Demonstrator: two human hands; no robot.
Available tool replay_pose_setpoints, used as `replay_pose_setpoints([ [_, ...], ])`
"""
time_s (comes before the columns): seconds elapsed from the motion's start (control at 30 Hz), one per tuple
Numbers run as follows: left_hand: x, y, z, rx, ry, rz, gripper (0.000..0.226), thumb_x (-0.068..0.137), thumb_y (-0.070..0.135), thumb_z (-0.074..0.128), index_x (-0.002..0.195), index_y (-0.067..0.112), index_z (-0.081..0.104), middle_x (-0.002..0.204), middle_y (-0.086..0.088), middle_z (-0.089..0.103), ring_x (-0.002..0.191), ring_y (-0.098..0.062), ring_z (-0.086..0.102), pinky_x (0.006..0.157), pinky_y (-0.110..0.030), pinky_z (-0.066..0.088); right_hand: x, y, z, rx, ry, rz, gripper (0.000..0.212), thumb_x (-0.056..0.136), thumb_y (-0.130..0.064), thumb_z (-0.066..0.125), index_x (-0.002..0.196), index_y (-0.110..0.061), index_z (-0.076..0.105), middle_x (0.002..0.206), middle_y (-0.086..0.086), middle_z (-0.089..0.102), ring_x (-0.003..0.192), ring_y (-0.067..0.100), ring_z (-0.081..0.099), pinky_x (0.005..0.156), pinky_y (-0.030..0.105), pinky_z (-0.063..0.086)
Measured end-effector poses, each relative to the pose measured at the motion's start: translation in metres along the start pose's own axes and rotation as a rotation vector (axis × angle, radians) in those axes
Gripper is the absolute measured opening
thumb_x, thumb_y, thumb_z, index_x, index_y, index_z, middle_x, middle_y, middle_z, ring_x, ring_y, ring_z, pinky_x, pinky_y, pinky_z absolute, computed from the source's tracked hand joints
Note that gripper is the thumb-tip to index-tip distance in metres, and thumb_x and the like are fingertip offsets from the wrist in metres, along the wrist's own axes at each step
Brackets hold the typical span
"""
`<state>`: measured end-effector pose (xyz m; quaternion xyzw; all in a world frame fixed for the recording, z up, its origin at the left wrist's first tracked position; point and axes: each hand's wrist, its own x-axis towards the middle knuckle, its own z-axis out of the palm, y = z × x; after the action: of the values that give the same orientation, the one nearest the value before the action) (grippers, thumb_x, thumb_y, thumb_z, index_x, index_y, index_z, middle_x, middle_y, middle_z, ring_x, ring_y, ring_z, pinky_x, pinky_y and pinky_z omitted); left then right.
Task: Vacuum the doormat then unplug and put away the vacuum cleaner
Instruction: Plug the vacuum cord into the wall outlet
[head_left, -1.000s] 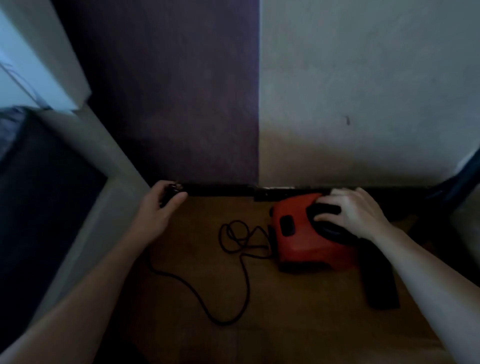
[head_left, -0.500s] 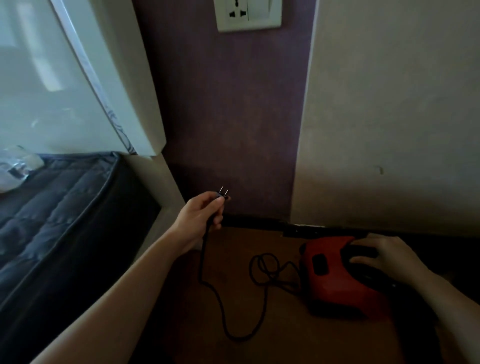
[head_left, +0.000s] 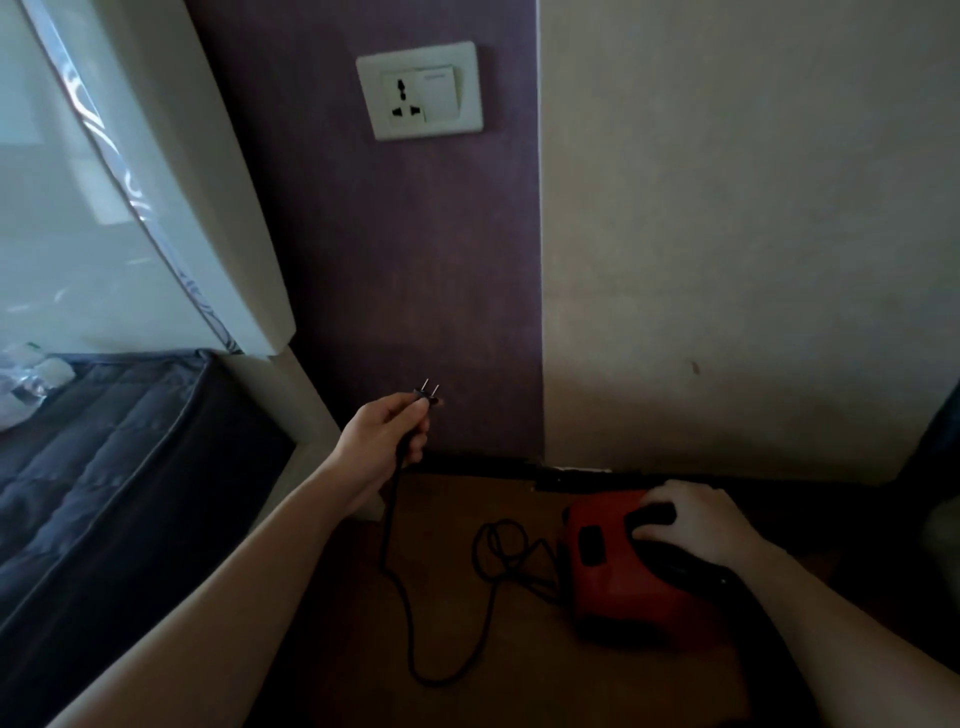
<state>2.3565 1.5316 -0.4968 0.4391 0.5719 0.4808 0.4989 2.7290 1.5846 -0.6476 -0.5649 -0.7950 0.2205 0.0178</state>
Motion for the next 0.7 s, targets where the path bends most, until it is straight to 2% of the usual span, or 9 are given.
replay_pose_setpoints([
  [0.17, 0.007, 0.046, 0.012, -0.060, 0.097, -0.012, 0.019, 0.103, 0.017, 0.049, 0.102, 0.005, 0.064, 0.072, -0.001, 0.051, 0.054, -0.009, 0.045, 0.047, -0.018, 0.042, 0.030, -0.049, -0.073, 0.097, 0.107, -0.171, 0.057, 0.076, -0.064, 0.079, 0.124, -0.035, 0.069, 0.107, -0.016, 0.063, 0.111, 0.009, 0.060, 0.095, 0.035, 0.047],
  [0.23, 0.016, 0.066, 0.012, -0.068, 0.131, 0.018, 0.020, 0.102, 0.019, 0.052, 0.102, 0.004, 0.065, 0.071, 0.000, 0.052, 0.055, -0.010, 0.046, 0.048, -0.019, 0.042, 0.048, -0.078, -0.115, 0.123, 0.258, -0.250, 0.058, 0.074, -0.064, 0.079, 0.120, -0.029, 0.072, 0.109, -0.009, 0.068, 0.110, 0.014, 0.064, 0.092, 0.032, 0.048],
  [0.33, 0.028, 0.085, 0.010, -0.068, 0.168, 0.044, 0.018, 0.100, 0.020, 0.055, 0.101, 0.005, 0.065, 0.071, 0.000, 0.055, 0.056, -0.010, 0.048, 0.049, -0.021, 0.042, 0.069, -0.120, -0.165, 0.073, 0.480, -0.457, 0.067, 0.075, -0.075, 0.063, 0.116, -0.023, 0.075, 0.107, -0.001, 0.069, 0.101, 0.021, 0.067, 0.087, 0.035, 0.053],
  [0.5, 0.051, 0.131, 0.007, -0.155, 0.180, 0.109, 0.019, 0.100, 0.018, 0.055, 0.084, 0.011, 0.061, 0.068, -0.001, 0.054, 0.053, -0.010, 0.047, 0.046, -0.021, 0.041, 0.093, -0.183, -0.227, -0.009, 0.900, -0.710, 0.042, 0.087, -0.052, 0.066, 0.113, -0.021, 0.076, 0.113, -0.001, 0.065, 0.099, 0.024, 0.065, 0.086, 0.045, 0.055],
  [0.6, 0.067, 0.160, 0.010, -0.139, 0.149, 0.146, 0.019, 0.102, 0.017, 0.051, 0.086, 0.010, 0.058, 0.069, -0.001, 0.055, 0.051, -0.009, 0.047, 0.044, -0.020, 0.038, 0.101, -0.208, -0.262, -0.168, 1.131, -0.765, 0.043, 0.089, -0.042, 0.066, 0.124, -0.016, 0.071, 0.133, 0.009, 0.061, 0.117, 0.030, 0.061, 0.098, 0.047, 0.051],
  [0.7, 0.084, 0.185, 0.016, -0.116, 0.113, 0.169, 0.018, 0.105, 0.018, 0.045, 0.090, 0.009, 0.050, 0.069, 0.000, 0.048, 0.046, -0.006, 0.039, 0.040, -0.018, 0.029, 0.114, -0.223, -0.296, -0.390, 1.143, -0.722, 0.070, 0.088, -0.047, 0.066, 0.149, -0.016, 0.051, 0.157, 0.013, 0.041, 0.145, 0.033, 0.039, 0.119, 0.053, 0.032],
])
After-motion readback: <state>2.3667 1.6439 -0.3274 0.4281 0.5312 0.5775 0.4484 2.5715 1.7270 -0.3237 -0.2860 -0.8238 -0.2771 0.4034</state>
